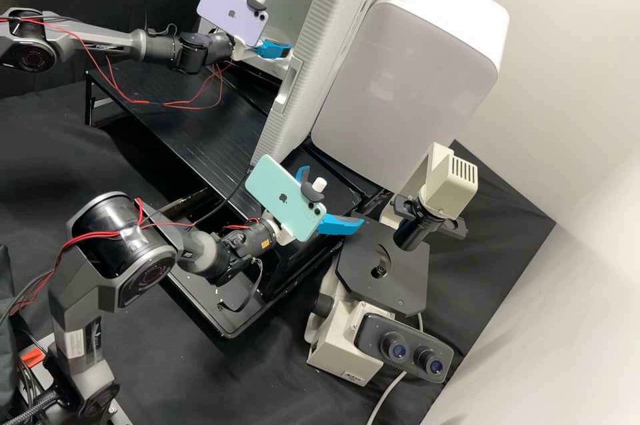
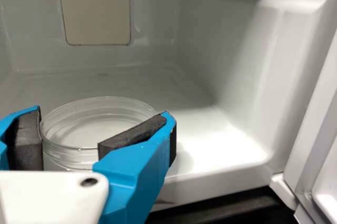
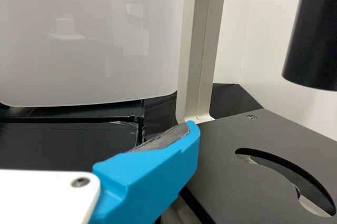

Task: Place the petri dish in the incubator

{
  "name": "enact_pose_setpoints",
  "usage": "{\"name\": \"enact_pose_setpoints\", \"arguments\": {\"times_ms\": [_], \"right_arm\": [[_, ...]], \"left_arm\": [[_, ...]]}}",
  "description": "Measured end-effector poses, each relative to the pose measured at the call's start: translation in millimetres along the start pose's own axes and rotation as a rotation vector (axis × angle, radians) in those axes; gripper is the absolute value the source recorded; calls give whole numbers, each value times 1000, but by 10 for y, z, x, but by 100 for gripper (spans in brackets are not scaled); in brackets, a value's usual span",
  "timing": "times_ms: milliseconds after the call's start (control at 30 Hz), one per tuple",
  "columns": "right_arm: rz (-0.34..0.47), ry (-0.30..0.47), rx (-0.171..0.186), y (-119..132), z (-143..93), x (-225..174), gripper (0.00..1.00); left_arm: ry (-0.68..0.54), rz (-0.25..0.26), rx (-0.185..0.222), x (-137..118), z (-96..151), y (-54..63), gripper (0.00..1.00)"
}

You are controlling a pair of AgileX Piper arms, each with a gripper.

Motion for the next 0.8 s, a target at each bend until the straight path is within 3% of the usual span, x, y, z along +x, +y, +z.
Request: {"name": "enact_pose_setpoints", "arguments": {"times_ms": [200, 667, 800], "right_arm": [[0, 0, 0, 0, 0, 0, 100], [0, 0, 0, 0, 0, 0, 100], [0, 0, 0, 0, 0, 0, 100]], "left_arm": [[11, 8, -3, 27, 2, -9, 0], [3, 55, -37, 62, 25, 142, 0], [4, 51, -35, 72, 23, 120, 0]]}}
